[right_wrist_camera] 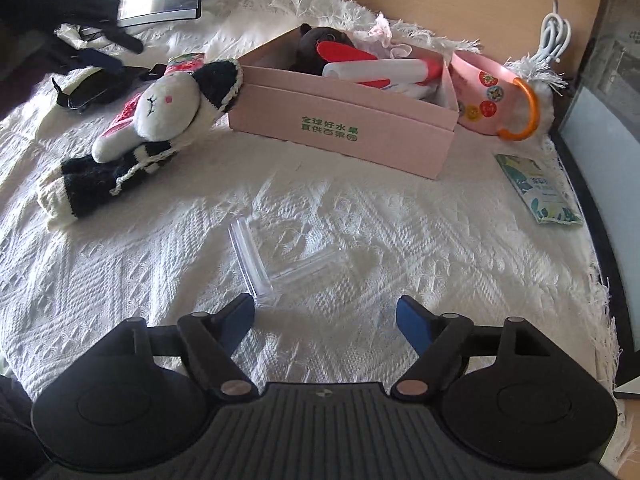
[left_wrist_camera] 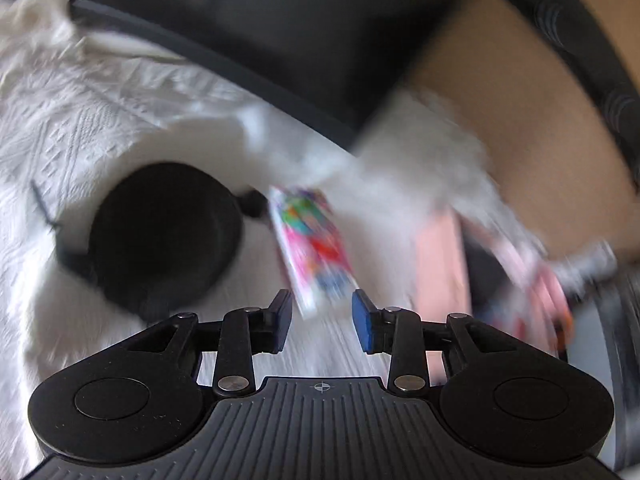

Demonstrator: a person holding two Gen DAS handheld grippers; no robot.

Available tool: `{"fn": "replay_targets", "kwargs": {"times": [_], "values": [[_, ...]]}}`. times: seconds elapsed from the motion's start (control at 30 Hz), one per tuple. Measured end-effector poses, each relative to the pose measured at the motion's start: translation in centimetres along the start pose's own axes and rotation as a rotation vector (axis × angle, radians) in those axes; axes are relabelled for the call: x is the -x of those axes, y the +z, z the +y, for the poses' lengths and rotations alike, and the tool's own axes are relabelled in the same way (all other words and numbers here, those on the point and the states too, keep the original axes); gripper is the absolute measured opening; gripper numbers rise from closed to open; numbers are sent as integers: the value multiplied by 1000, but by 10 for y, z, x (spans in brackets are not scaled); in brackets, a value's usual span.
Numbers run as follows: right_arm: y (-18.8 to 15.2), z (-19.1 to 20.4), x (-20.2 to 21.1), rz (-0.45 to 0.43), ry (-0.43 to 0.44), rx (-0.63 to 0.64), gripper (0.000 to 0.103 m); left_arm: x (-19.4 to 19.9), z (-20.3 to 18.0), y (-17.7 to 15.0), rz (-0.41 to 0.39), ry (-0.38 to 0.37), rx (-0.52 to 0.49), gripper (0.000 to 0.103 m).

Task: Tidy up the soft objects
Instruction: 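Grasp the pink Kleenex tissue packet with the left gripper, then lift the tissue packet with the left gripper and carry it toward the pink box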

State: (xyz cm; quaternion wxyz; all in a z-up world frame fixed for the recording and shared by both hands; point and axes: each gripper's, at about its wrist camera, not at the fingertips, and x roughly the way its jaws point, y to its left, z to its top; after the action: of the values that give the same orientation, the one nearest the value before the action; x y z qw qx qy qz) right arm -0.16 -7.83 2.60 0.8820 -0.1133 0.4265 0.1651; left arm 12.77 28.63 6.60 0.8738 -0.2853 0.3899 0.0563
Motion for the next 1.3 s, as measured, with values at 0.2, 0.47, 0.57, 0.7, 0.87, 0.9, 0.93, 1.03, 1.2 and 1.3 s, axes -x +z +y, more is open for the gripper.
{"fn": "replay_targets", "kwargs": {"times": [0.2,0.47,0.57,0.7,0.87,0.9,0.93,1.03,1.2,1.3], "values": [[-5,-9,0,2,6,-37,87,-60,-19,24,2,169,-49,36],[-9,-20,-6,7,24,-101,99,-93,-58,9,53,159,-182,37],[-8,-20,-8,1,23,-105,102,-97,-66,12,53,120,-165,38],[-9,-20,-10,-8,22,-105,103,-105,-84,10,73,100,-199,38],[-10,-21,-10,-19,25,-104,103,-122,-109,7,87,153,-379,45],[-10,-20,-10,-21,25,-104,103,-125,-112,8,93,155,-391,45],[-10,-21,-11,-23,25,-104,103,-126,-115,10,106,139,-387,46],[-10,-21,-11,-30,26,-103,103,-131,-115,13,168,26,-351,48],[-10,-20,-12,-37,28,-100,103,-131,-110,13,165,9,-413,57],[-10,-20,-13,-37,30,-98,103,-128,-105,13,165,8,-440,59]]}}
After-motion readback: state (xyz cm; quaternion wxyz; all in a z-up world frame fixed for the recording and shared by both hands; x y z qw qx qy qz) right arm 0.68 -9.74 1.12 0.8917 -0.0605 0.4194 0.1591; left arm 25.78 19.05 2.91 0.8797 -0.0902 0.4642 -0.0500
